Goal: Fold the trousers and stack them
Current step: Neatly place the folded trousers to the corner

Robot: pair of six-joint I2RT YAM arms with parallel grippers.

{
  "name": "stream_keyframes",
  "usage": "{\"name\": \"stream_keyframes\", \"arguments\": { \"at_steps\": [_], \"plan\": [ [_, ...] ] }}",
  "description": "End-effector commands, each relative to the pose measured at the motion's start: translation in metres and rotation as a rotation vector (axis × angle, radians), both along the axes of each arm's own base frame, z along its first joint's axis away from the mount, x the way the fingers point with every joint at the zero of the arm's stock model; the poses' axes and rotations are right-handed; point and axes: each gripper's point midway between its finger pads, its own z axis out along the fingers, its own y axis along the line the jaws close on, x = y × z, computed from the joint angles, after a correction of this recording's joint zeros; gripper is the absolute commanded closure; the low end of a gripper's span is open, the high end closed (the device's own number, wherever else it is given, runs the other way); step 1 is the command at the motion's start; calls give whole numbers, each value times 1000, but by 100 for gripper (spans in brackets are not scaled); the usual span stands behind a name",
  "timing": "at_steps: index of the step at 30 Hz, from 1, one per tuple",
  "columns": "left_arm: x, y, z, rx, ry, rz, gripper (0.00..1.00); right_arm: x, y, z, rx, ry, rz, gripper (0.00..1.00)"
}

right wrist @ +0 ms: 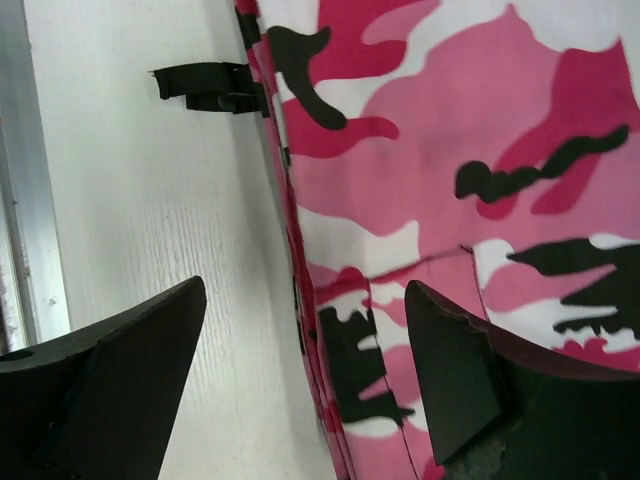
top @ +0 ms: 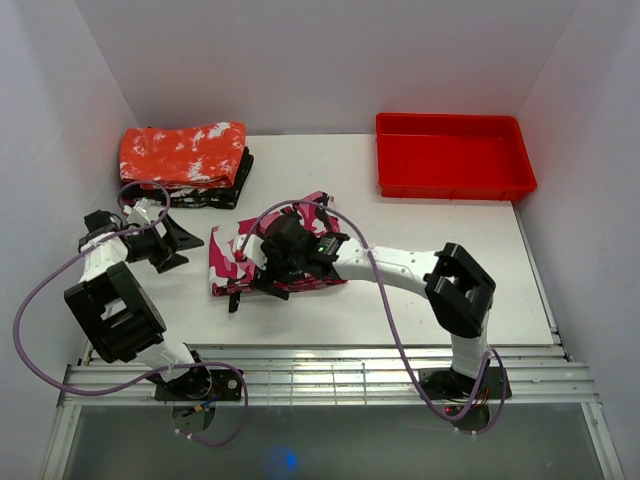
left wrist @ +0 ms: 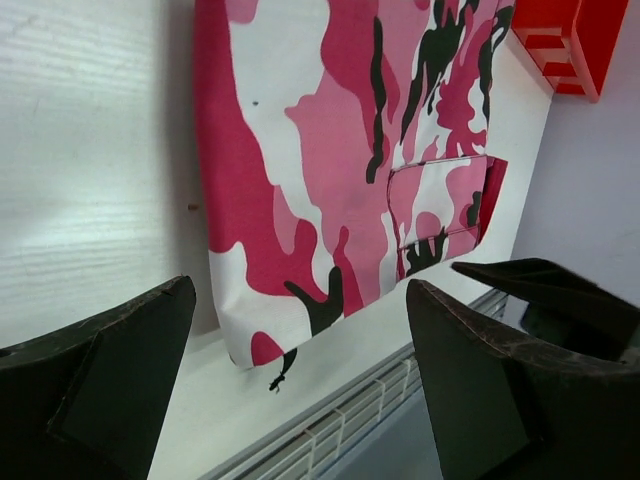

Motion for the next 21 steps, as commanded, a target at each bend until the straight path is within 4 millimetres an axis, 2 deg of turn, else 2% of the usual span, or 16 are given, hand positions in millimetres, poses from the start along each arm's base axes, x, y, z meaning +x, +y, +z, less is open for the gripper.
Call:
{"name": "stream_keyframes", "arguments": {
  "at_steps": [1, 3, 5, 6, 7, 11, 13, 18, 21],
  "plan": [
    [-17, -3, -8, -86, 88, 41, 2, 22, 17, -18, -44, -166, -6, 13],
    [-21, -4, -8, -145, 113, 96, 2, 19, 30, -24, -32, -192, 0, 12],
    [-20, -2, -7, -143, 99, 117, 2, 18, 35, -41, -46, -209, 3, 12],
    [-22, -3, -4, -145, 93, 136, 2, 21, 42, -41, -29, -244, -8, 12],
    [-20, -2, -2, -132, 70, 145, 2, 23, 42, -53, -47, -254, -9, 12],
    [-23, 0, 1, -97, 57, 211, 2, 30, 47, -71, -59, -300, -10, 14],
    [-24, 4, -5, -73, 79, 268, 2, 28, 48, -84, -80, -290, 5, 18],
    [-28, 7, -19, -77, 142, 326, 2, 28, 51, -104, -103, -296, 26, 42],
    [-32, 10, -28, -65, 186, 368, 2, 34, 52, -115, -119, -317, 15, 43]
  ]
}}
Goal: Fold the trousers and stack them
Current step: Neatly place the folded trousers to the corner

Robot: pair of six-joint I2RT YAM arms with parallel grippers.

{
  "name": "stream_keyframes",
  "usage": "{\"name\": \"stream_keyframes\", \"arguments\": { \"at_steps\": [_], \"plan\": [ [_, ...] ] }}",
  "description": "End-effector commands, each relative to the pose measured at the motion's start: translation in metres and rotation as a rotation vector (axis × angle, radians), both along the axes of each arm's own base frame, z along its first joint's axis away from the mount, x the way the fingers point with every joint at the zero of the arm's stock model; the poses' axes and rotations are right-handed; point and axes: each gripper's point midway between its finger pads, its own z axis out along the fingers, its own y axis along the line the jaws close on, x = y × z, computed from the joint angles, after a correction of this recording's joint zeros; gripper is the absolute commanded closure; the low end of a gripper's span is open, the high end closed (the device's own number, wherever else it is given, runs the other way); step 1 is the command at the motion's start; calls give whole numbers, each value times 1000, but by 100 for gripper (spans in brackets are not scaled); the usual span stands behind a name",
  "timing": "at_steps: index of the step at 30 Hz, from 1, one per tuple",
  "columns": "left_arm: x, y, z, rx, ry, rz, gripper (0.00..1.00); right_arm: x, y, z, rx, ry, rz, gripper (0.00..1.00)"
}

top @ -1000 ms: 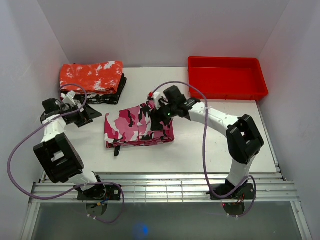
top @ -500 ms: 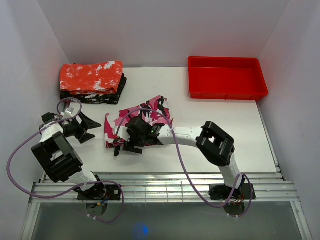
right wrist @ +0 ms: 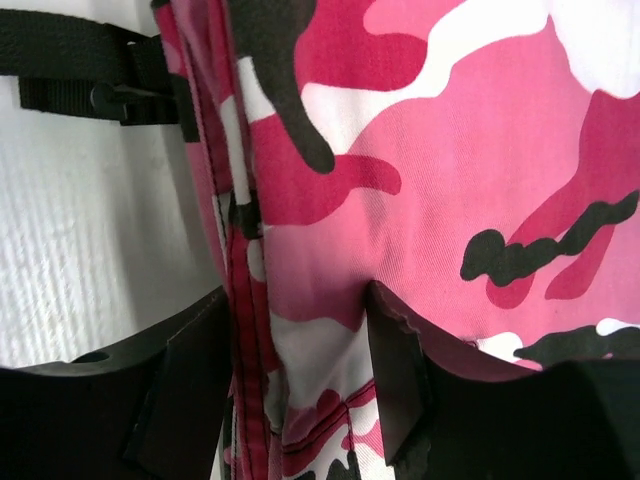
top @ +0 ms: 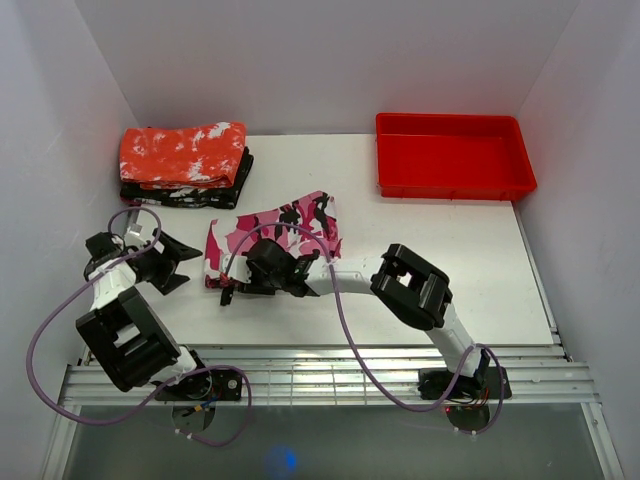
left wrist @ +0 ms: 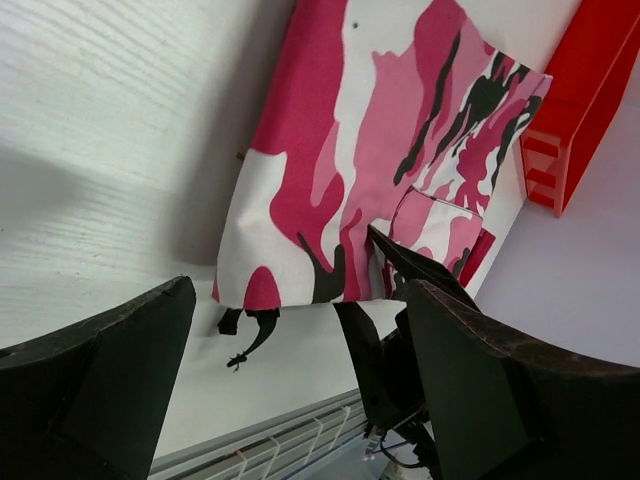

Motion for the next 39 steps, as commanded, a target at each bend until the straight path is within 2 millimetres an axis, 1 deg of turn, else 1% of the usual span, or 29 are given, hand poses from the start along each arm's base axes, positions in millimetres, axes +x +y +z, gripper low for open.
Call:
{"name": "stream_keyframes", "arguments": {
  "at_steps": [1, 2, 3, 4, 5, 6, 7, 8, 9, 10, 11, 12, 13, 15, 16, 19, 21, 25, 27, 28, 30, 32, 33, 34, 35, 37, 39],
  "plan": [
    [-1, 7, -6, 12, 43, 72, 2, 4, 2, -28, -45, -20, 0, 43],
    [-2, 6, -8, 2, 57, 81, 2, 4, 3, -27, -45, -20, -2, 45],
    [-3, 4, -9, -16, 63, 82, 2, 4, 3, -29, -47, -17, -2, 50],
    [-3, 2, -10, -25, 69, 83, 2, 5, 5, -29, -45, -16, -4, 61],
    [-5, 2, -13, -25, 79, 90, 2, 6, 6, -28, -42, -17, -14, 84],
    [-5, 3, -14, -22, 83, 93, 2, 8, 6, -29, -48, -15, -25, 92],
    [-6, 3, -16, -25, 96, 98, 2, 11, 6, -28, -46, -8, -40, 92],
    [-7, 3, -18, -27, 106, 99, 2, 12, 14, -19, -4, 34, -56, 92],
    [-8, 3, -18, -28, 109, 100, 2, 21, 14, -12, 24, 69, -85, 92],
    [-8, 3, -19, -35, 119, 107, 2, 21, 11, -10, 21, 125, -107, 92],
    [-9, 1, -21, -42, 127, 110, 2, 21, 24, 9, 93, 208, -118, 92],
    [-10, 0, -23, -51, 135, 113, 2, 31, 22, 16, 117, 251, -139, 92],
    [-10, 0, -25, -59, 138, 120, 2, 29, 23, 21, 130, 298, -136, 92],
    [-9, -2, -25, -77, 132, 123, 2, 37, 27, 35, 173, 333, -157, 92],
    [-5, -1, -24, -75, 117, 127, 2, 36, 28, 40, 184, 342, -152, 92],
    [2, -3, -24, -99, 103, 143, 2, 31, 28, 44, 191, 368, -132, 92],
    [8, -5, -18, -114, 86, 154, 2, 29, 26, 41, 183, 376, -124, 92],
    [26, -1, 14, -97, -56, 153, 2, 26, 24, 36, 172, 382, -115, 92],
    [31, 0, 30, -82, -104, 166, 2, 25, 24, 33, 168, 384, -111, 92],
    [34, 1, 33, -72, -116, 170, 2, 24, 23, 32, 166, 384, -110, 92],
    [38, -2, 27, -37, -93, 171, 2, 24, 23, 30, 165, 384, -109, 92],
    [39, -7, 9, -21, -23, 168, 2, 25, 24, 34, 174, 380, -108, 92],
    [40, -10, -3, 22, 24, 167, 2, 25, 25, 37, 181, 377, -105, 92],
    [40, -14, -17, 26, 67, 151, 2, 26, 26, 39, 186, 373, -105, 92],
    [42, -16, -23, 40, 88, 144, 2, 26, 26, 40, 187, 372, -103, 92],
    [50, -22, -31, 63, 95, 119, 2, 26, 26, 43, 190, 370, -101, 92],
    [56, -28, -29, 49, 71, 98, 2, 25, 27, 46, 196, 372, -93, 92]
  ]
}}
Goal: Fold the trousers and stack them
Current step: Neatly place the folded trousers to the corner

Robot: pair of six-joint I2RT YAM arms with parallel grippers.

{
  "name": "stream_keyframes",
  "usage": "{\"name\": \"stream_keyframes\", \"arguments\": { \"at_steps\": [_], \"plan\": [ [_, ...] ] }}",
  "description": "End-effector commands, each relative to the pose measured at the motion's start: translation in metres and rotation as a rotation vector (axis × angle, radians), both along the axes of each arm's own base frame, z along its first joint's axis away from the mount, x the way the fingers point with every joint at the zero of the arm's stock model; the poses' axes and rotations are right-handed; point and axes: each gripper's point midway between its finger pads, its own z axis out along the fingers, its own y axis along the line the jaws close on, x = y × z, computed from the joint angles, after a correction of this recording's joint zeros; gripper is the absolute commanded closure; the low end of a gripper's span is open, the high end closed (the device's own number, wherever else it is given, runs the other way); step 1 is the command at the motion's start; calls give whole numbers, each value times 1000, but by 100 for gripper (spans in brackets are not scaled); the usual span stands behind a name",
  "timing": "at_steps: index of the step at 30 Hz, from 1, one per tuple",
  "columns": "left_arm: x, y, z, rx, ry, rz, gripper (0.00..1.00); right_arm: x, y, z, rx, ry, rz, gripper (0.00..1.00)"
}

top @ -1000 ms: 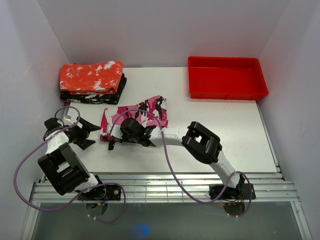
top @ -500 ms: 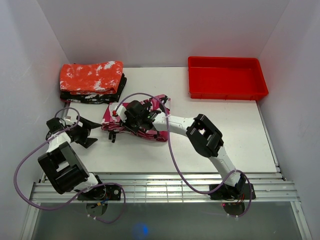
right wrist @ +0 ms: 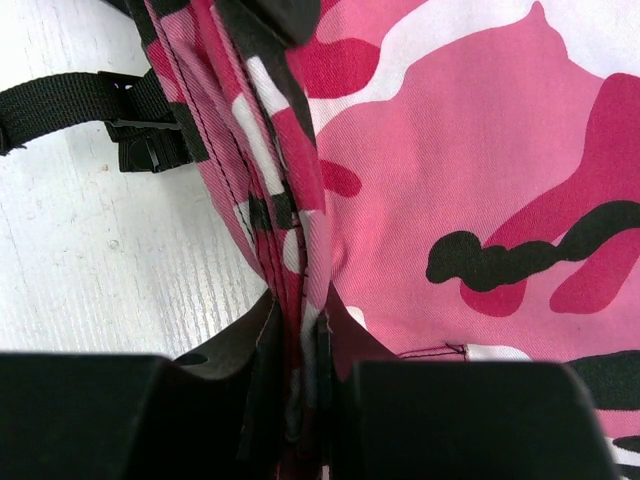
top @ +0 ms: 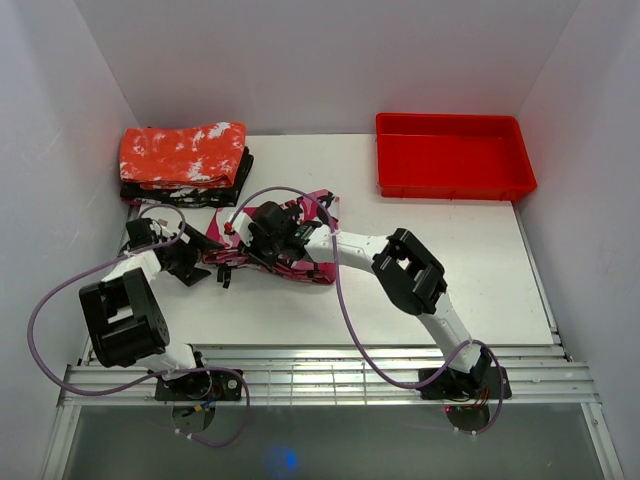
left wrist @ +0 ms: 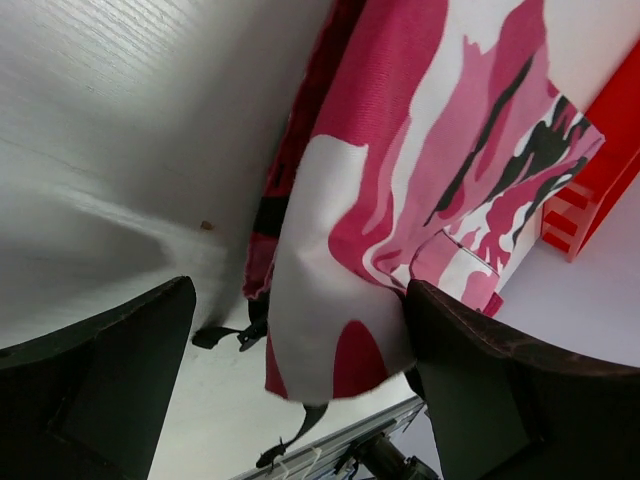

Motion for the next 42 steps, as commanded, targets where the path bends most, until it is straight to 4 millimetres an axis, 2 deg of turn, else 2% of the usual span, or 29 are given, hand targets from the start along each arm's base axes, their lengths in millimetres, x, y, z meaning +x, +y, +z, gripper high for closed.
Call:
{"name": "stream_keyframes", "arguments": {
  "at_steps": [1, 4, 8, 11, 22, 26, 27, 29, 30, 31, 32, 33, 34, 35, 36, 37, 38, 39, 40, 41, 42],
  "plan": [
    [18, 4, 6, 50, -48, 10, 2, -11, 11, 23, 62, 16, 31, 92],
    [10, -11, 1, 21, -40, -36, 2, -12, 13, 27, 73, 16, 33, 92],
    [-5, -20, -12, 3, -9, -39, 2, -7, 17, 39, 109, 42, 14, 92],
    [-15, -30, -20, -56, 14, -33, 10, -4, 18, 45, 137, 87, 1, 92],
    [-5, -36, -25, -144, -2, -11, 34, -12, 18, 46, 172, 175, 24, 92],
    [-4, -39, -23, -163, -22, -23, 50, -13, 14, 42, 168, 203, 26, 92],
    [-3, -39, -22, -162, -29, -24, 61, -14, 15, 44, 172, 215, 21, 92],
    [-3, -40, -18, -160, -47, -30, 81, -7, 9, 54, 189, 244, -10, 68],
    [-3, -40, -18, -159, -52, -30, 92, -10, 6, 61, 211, 310, -23, 55],
    [-3, -40, -16, -158, -55, -30, 97, -7, 1, 67, 224, 328, -39, 30],
    [-5, -40, -16, -159, -50, -30, 100, 2, -10, 93, 263, 313, -64, 23],
    [-5, -40, -17, -155, -44, -30, 100, 6, -19, 104, 277, 312, -82, 19],
    [-5, -40, -16, -155, -47, -31, 100, 7, -33, 100, 268, 342, -125, 9],
    [-6, -40, -15, -155, -47, -31, 100, 19, -54, 128, 316, 324, -165, 2],
    [-6, -40, -13, -148, -55, -29, 100, 23, -66, 137, 336, 332, -194, 4],
    [-7, -39, -12, -143, -61, -26, 100, 20, -86, 122, 318, 396, -246, 6],
    [-9, -40, -13, -138, -60, -26, 100, 30, -112, 144, 365, 380, -296, 6],
    [-10, -40, -11, -130, -69, -27, 100, 30, -125, 144, 377, 383, -324, 6],
    [-11, -39, -11, -123, -69, -29, 100, 23, -145, 119, 334, 419, -371, 7],
    [-12, -38, -12, -107, -66, -23, 100, 27, -166, 125, 352, 417, -425, 8],
    [-15, -38, -12, -101, -59, -23, 100, 25, -180, 116, 341, 439, -471, 10]
  ]
}}
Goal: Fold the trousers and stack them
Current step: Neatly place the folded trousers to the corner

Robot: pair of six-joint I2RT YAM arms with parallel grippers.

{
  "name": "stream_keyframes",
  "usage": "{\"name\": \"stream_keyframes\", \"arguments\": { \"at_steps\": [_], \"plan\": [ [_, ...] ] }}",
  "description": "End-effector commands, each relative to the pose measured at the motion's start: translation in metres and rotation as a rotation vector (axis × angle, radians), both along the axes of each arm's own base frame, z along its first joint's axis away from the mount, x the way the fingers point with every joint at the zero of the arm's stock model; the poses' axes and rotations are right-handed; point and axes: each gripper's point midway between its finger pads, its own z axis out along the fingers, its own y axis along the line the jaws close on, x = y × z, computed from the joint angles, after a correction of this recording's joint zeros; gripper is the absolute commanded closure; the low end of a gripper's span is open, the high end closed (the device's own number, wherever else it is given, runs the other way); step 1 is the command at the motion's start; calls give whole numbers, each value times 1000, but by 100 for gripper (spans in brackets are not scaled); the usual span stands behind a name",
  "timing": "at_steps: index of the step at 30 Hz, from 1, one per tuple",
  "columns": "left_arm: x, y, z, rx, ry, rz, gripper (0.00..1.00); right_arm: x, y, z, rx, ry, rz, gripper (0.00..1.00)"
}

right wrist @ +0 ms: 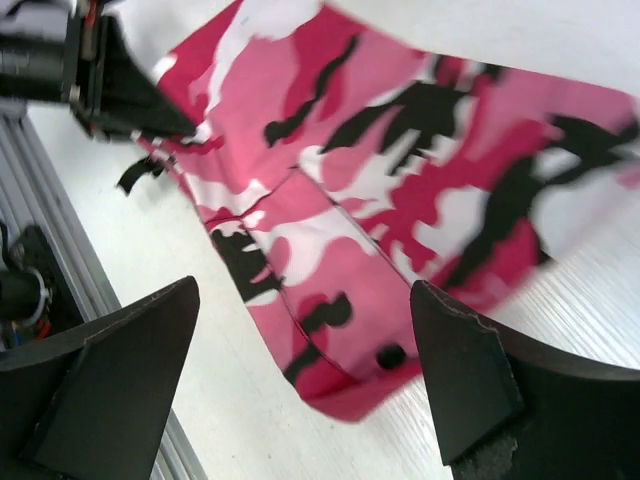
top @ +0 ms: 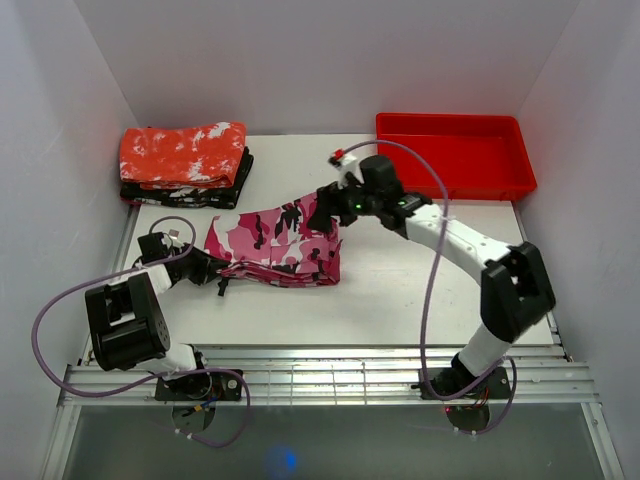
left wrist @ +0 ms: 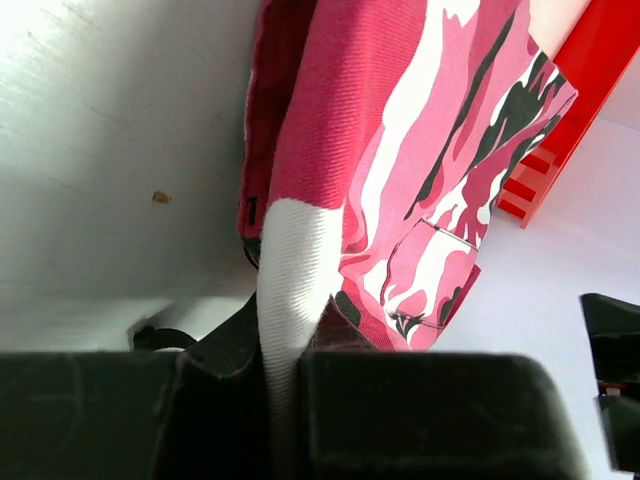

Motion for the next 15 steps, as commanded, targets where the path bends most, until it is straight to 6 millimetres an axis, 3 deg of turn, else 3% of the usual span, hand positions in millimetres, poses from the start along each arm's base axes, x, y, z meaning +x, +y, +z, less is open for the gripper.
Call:
{"name": "stream_keyframes", "arguments": {
  "at_steps": [1, 2, 6, 7, 8, 11, 15],
  "plan": [
    [-3, 3, 9, 61, -43, -8, 100, -3, -45, -18, 7, 119, -177, 9],
    [-4, 4, 9, 73, -44, -7, 100, -7, -71, -37, 10, 226, -298, 6],
    [-10, 5, 10, 104, -49, -24, 100, -5, -113, -74, 68, 476, -518, 2],
    [-10, 5, 10, 115, -56, -33, 100, -2, -111, -70, 122, 507, -502, 2],
    [-11, 5, 10, 119, -52, -36, 100, -5, -109, -80, 125, 558, -509, 2],
    [-12, 7, 12, 137, -64, -38, 100, -11, -95, -86, 186, 672, -490, 5],
    [-12, 7, 13, 142, -70, -41, 100, -35, -90, -123, 194, 816, -513, 10]
  ]
}}
